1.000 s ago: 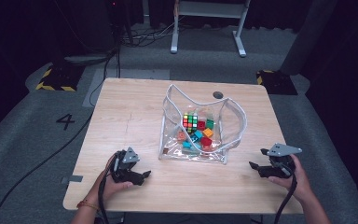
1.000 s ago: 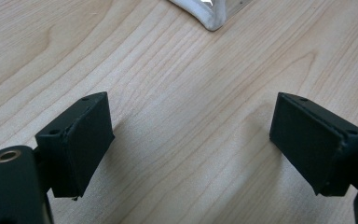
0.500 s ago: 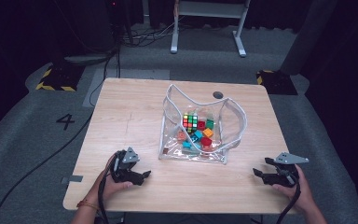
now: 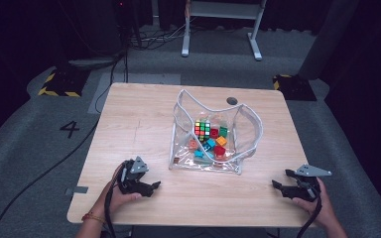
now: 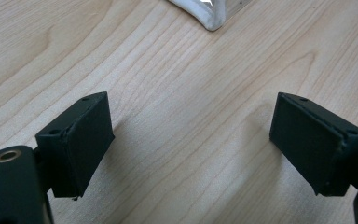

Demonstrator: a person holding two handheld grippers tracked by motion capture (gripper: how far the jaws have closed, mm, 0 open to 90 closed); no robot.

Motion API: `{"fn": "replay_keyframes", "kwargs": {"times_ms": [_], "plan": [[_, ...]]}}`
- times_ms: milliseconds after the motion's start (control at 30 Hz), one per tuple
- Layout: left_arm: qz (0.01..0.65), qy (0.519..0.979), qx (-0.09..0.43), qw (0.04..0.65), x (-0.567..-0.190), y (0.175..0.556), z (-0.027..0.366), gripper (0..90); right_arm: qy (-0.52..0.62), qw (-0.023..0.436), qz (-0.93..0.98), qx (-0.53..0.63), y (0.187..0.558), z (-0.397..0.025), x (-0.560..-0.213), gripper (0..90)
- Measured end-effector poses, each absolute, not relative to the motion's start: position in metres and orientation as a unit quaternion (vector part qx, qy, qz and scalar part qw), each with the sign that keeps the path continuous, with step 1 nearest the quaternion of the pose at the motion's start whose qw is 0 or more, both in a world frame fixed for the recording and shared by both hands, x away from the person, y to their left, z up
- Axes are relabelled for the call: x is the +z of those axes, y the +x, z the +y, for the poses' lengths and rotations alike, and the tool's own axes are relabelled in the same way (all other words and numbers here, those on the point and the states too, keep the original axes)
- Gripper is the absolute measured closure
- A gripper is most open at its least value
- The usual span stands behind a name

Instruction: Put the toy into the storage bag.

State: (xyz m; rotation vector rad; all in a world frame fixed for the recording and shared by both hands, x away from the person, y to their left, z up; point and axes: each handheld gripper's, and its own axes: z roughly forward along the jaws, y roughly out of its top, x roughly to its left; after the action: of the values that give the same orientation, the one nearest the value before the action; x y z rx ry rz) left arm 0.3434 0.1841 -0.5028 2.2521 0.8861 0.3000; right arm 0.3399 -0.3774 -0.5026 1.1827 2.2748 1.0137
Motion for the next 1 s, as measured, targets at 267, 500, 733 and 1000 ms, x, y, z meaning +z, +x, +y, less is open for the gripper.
{"fn": "replay_keyframes", "kwargs": {"times_ms": [267,500,733,1000], "plan": [[0.345,0.865,0.114,0.346,-0.503,0.3423,0.1838,13.6,0.414,0.191,0.814,0.361,0.3402,-0.3776,-0.5027,22.3],[0.345,0.866,0.113,0.345,-0.5029,0.3422,0.1841,13.8,0.411,0.191,0.816,0.36,0.3407,-0.3777,-0.5027,22.3],[0.344,0.866,0.113,0.344,-0.5028,0.3425,0.1842,13.7,0.413,0.189,0.814,0.362,0.3406,-0.3774,-0.5026,22.3],[0.341,0.867,0.115,0.344,-0.5027,0.3432,0.1842,13.6,0.408,0.19,0.816,0.361,0.3412,-0.3778,-0.5027,22.2]]}}
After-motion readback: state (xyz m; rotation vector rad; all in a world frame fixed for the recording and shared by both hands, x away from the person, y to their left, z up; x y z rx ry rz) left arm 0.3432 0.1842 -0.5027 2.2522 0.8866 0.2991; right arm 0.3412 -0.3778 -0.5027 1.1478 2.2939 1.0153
